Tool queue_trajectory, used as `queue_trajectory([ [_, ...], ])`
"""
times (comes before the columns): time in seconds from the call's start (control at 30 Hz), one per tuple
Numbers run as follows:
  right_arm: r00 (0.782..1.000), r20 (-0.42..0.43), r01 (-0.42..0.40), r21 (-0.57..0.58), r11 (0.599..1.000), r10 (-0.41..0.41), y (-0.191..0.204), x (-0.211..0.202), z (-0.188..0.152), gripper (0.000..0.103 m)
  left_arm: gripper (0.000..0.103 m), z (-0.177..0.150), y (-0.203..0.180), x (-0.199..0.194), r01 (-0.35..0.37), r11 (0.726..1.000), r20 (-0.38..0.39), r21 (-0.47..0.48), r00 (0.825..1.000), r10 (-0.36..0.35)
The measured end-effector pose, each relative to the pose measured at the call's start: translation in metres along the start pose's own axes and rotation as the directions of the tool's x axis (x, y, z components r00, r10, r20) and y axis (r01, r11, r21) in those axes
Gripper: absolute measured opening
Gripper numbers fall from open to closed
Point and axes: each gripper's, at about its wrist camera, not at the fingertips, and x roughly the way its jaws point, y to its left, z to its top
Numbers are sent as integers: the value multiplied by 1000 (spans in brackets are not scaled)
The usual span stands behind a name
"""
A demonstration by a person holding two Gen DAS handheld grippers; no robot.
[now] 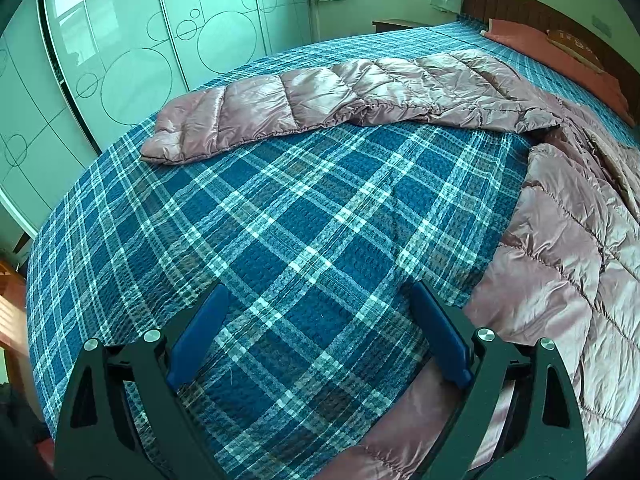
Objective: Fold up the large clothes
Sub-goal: 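Open the right gripper to release the sleeve onto the jacket body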
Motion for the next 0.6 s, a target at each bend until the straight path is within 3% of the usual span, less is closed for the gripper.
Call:
queue_trajectory([
  [0.17, 997, -69, 41, -18, 999, -42, 3, 43, 12, 53, 93, 0, -1, 0, 0, 1000, -1, 0, 1000, 0],
  [0.23, 997, -51, 61, -33, 998, -62, 7, 30, 12, 53, 94, 0, -1, -1, 1, 1000, 0, -1, 1000, -1],
  [0.4, 1000, 0, -11, 1, 1000, 11, 13, -10, -18, 53, 94, 0, -2, 0, 0, 1000, 1, -1, 1000, 0],
  [0.6, 1000, -2, 22, -45, 999, -22, 22, 6, -40, 54, 94, 0, 1, 2, 19, 1000, -7, -15, 1000, -19],
])
